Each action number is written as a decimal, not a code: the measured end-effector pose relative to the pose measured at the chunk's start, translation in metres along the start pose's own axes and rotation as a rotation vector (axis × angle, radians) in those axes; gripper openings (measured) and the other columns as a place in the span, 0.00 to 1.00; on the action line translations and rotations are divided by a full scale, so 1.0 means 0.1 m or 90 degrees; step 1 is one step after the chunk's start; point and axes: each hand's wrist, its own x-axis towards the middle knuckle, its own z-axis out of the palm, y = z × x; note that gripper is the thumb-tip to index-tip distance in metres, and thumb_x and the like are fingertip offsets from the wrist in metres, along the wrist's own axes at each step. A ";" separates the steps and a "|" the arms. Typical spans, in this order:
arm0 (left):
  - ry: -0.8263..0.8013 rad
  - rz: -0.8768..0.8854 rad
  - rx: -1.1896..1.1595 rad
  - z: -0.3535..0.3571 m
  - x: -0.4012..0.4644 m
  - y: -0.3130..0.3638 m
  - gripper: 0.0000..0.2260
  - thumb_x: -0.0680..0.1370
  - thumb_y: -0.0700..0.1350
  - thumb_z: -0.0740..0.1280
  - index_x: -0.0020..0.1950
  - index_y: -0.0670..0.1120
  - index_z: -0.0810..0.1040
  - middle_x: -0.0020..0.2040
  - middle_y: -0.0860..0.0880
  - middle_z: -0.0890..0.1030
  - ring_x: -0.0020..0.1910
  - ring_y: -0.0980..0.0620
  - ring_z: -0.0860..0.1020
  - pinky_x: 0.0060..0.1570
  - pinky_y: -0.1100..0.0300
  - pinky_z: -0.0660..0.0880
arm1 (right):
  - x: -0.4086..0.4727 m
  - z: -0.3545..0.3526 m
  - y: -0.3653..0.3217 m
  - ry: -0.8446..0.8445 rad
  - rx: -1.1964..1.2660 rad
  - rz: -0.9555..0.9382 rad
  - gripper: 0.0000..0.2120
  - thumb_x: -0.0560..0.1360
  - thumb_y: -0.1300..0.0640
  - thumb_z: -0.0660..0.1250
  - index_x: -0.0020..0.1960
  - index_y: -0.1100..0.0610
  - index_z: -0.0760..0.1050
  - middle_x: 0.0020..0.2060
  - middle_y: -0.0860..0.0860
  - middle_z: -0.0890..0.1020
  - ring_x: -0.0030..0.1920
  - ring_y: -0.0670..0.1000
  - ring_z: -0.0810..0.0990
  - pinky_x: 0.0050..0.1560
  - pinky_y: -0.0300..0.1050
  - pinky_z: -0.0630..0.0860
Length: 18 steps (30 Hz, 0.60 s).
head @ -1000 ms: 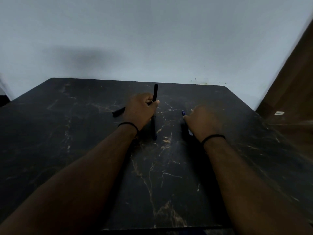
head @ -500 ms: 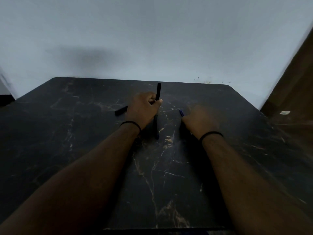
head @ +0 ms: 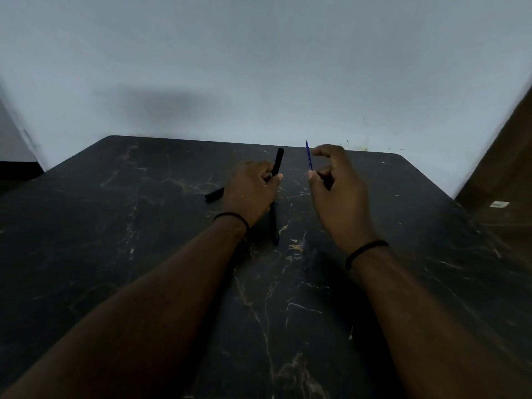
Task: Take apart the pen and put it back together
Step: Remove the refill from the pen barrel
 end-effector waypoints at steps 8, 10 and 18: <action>-0.007 0.019 0.046 0.04 0.01 -0.02 0.08 0.78 0.51 0.67 0.50 0.49 0.80 0.47 0.49 0.82 0.46 0.50 0.78 0.47 0.52 0.77 | 0.04 0.05 -0.05 0.062 0.135 -0.006 0.16 0.77 0.61 0.71 0.63 0.51 0.76 0.42 0.44 0.81 0.45 0.41 0.81 0.48 0.31 0.77; -0.006 0.028 0.055 0.05 0.01 0.00 0.07 0.78 0.51 0.67 0.51 0.50 0.80 0.47 0.49 0.81 0.45 0.50 0.77 0.44 0.55 0.75 | 0.03 0.04 -0.06 0.094 0.118 -0.047 0.11 0.76 0.60 0.71 0.56 0.50 0.75 0.40 0.40 0.80 0.44 0.38 0.80 0.46 0.30 0.76; -0.011 0.078 0.093 0.03 -0.01 0.02 0.07 0.78 0.49 0.66 0.52 0.50 0.81 0.45 0.49 0.82 0.45 0.49 0.77 0.44 0.54 0.73 | -0.01 0.00 -0.15 0.172 0.132 -0.112 0.08 0.79 0.57 0.68 0.53 0.50 0.69 0.39 0.42 0.81 0.40 0.41 0.81 0.40 0.30 0.75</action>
